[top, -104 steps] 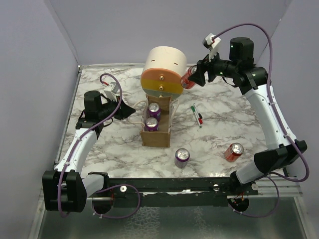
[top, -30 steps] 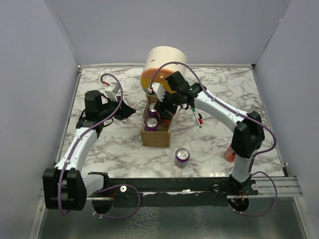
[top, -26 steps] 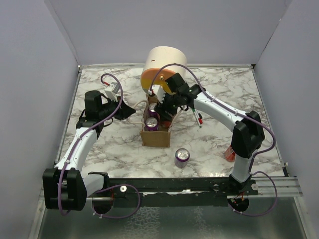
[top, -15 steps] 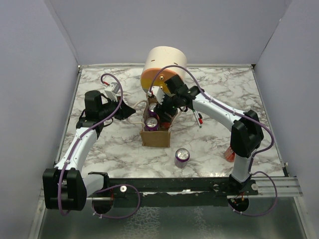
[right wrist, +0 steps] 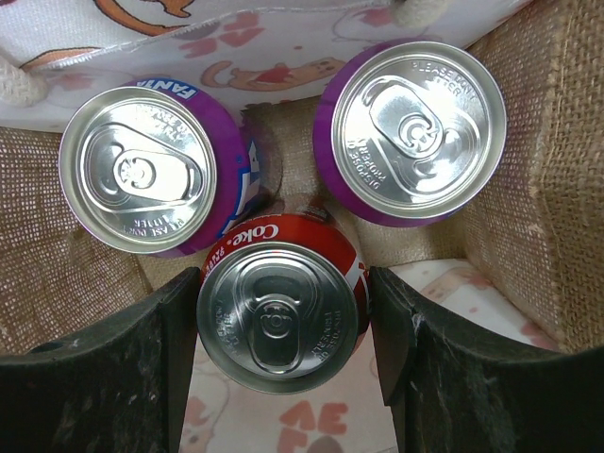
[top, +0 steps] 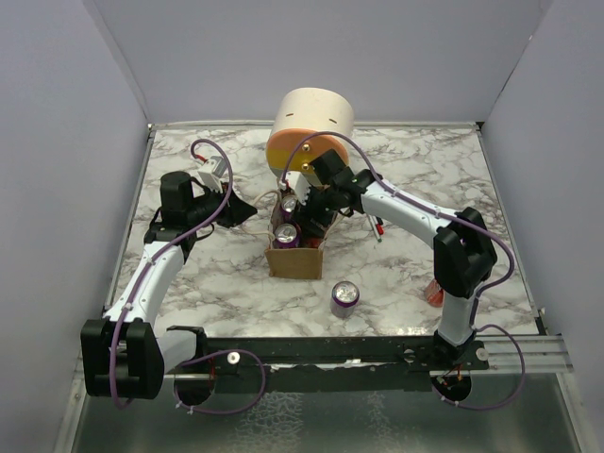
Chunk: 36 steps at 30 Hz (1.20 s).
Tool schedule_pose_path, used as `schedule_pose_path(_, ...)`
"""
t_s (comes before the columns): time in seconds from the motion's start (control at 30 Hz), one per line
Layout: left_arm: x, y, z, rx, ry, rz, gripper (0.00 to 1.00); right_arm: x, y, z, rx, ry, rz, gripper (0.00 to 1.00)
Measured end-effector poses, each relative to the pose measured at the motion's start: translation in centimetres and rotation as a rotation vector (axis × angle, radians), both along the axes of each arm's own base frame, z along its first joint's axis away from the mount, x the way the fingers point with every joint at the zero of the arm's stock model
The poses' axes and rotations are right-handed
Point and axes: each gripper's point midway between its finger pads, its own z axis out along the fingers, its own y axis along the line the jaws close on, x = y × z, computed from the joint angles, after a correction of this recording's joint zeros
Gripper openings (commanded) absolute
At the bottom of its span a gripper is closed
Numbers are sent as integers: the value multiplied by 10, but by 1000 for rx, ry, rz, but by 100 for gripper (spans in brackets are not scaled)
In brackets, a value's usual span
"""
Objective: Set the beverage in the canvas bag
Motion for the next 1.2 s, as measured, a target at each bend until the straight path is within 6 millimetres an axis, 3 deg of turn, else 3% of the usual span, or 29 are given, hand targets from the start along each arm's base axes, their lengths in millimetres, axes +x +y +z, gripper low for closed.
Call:
schedule_pose_path(0.33,0,0,0,-1,0,-2,0,1,1,-5,-7,-2,7,60)
schedule_pose_path(0.93,0,0,0,3,-4,-4,0,2,1,-8,-14,-6,3,90)
schedule_pose_path(1.2,0,0,-2,4,0,-4,0,6,4,3,-4,-25,10,95)
